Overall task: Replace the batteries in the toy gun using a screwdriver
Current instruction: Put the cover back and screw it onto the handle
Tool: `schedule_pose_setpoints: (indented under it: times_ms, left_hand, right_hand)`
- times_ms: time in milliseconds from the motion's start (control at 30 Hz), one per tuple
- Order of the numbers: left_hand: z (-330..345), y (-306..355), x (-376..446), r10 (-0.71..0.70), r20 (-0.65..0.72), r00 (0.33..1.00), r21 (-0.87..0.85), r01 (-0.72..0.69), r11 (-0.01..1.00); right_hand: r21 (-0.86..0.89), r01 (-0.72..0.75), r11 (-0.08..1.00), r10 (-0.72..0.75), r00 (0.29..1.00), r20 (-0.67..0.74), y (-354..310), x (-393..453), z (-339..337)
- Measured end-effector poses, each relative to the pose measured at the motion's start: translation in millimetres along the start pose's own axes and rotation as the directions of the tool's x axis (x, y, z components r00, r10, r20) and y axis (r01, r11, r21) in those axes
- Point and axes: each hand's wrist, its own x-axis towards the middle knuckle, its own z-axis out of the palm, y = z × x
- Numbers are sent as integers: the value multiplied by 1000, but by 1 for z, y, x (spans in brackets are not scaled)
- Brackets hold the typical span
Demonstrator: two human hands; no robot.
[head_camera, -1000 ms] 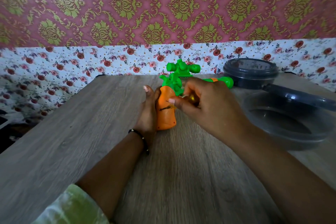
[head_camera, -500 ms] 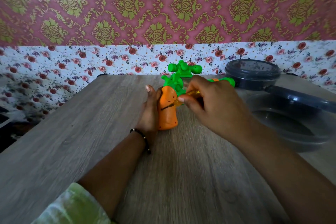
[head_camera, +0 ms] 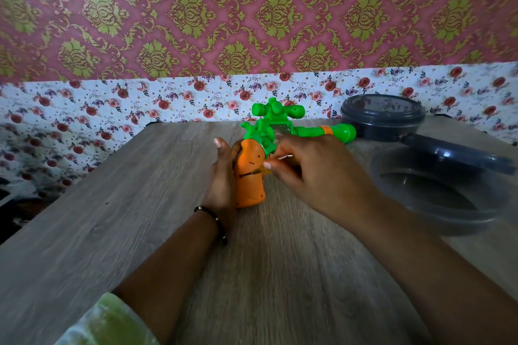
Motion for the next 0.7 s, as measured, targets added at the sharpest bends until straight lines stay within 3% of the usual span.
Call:
schedule_pose_setpoints:
  times_ms: [67,233,400,700]
  left_hand:
    - [0,0,-1,-20,0,1000,2,20,1000]
    - [-5,-1,1,17,4,1000,2,-17,1000]
    - [-6,-1,1,1,-2,1000,-14,-1,1000]
    - [-5,0,-1,-31,-25,999,-19,31,999]
  right_hand:
    - [-25,15,1000,-17,997,-76,-5,-2,3]
    - [106,56,993,-59,998,25,-14,-5,6]
    - [144,56,988,-62,997,38,-11,-4,3]
    - [4,-11,1000,11,1000,-15,-8,-5,4]
